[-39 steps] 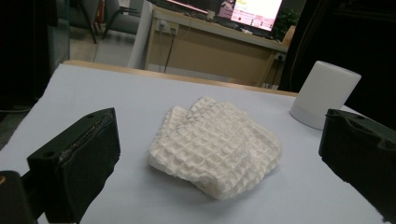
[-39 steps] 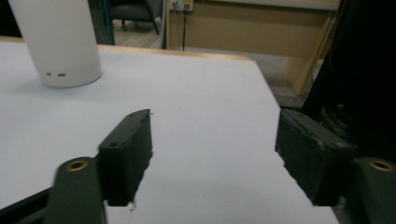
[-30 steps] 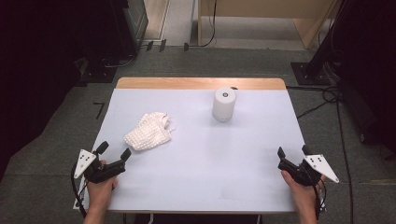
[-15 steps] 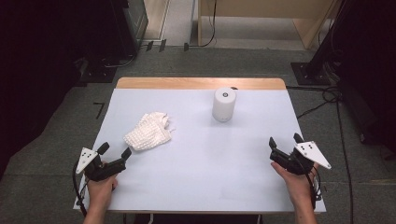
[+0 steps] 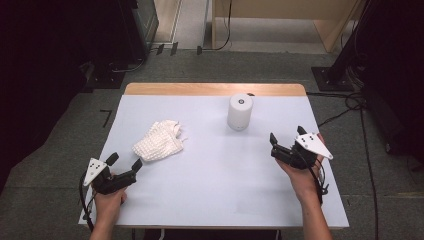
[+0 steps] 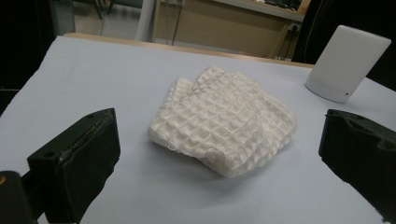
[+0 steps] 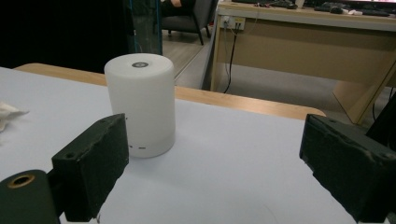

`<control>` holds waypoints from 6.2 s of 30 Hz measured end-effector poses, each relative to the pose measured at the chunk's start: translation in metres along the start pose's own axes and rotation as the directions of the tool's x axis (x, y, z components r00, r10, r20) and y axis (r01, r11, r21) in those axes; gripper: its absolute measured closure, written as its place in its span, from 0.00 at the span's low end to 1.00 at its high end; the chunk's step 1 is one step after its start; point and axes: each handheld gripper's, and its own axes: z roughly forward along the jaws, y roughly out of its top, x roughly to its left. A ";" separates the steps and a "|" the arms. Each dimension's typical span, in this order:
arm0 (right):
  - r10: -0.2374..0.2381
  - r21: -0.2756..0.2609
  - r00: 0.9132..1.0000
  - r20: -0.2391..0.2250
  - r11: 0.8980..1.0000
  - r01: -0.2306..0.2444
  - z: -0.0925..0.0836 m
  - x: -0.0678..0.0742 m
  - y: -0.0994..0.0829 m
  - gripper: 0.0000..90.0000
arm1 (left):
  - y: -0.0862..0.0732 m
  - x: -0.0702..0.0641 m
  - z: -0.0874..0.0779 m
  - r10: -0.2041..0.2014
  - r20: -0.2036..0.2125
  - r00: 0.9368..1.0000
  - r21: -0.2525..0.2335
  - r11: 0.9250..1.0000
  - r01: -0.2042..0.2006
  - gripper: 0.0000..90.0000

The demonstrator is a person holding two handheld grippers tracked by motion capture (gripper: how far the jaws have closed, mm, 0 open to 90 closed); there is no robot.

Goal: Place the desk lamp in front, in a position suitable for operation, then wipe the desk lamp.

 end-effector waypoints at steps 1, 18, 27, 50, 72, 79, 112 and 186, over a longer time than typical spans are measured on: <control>0.004 0.005 1.000 0.002 1.000 -0.004 0.003 0.002 0.001 0.09 | 0.000 0.000 0.000 0.001 0.000 1.000 0.000 1.000 -0.001 0.00; 0.031 0.053 0.997 -0.064 0.998 -0.028 0.059 0.042 0.014 0.00 | 0.000 0.002 0.000 -0.010 0.014 1.000 0.002 1.000 0.010 0.00; -0.009 0.066 0.997 -0.072 0.998 0.013 0.085 0.059 0.020 0.00 | 0.000 0.002 0.001 -0.011 0.016 1.000 0.001 1.000 0.010 0.00; 0.002 0.167 1.000 0.022 0.986 -0.006 0.177 0.077 0.008 0.03 | 0.000 0.003 0.000 -0.013 0.024 1.000 0.002 1.000 0.013 0.00; -0.009 0.142 1.000 -0.006 0.990 0.010 0.108 0.154 0.023 0.09 | 0.000 0.001 0.001 -0.008 0.025 1.000 0.004 1.000 0.008 0.00; -0.023 0.147 0.998 -0.053 0.989 0.031 0.082 0.183 0.018 0.09 | 0.000 0.002 0.001 -0.012 0.024 1.000 0.004 1.000 0.012 0.00; 0.025 0.165 0.972 -0.235 0.986 0.015 0.025 0.296 -0.017 0.09 | 0.002 0.005 0.001 -0.043 -0.009 0.999 0.008 0.999 0.043 0.00; 0.064 0.017 0.997 -0.040 0.998 -0.063 -0.013 0.113 0.005 0.07 | 0.014 -0.004 0.072 -0.066 -0.126 0.990 0.410 0.905 0.113 0.51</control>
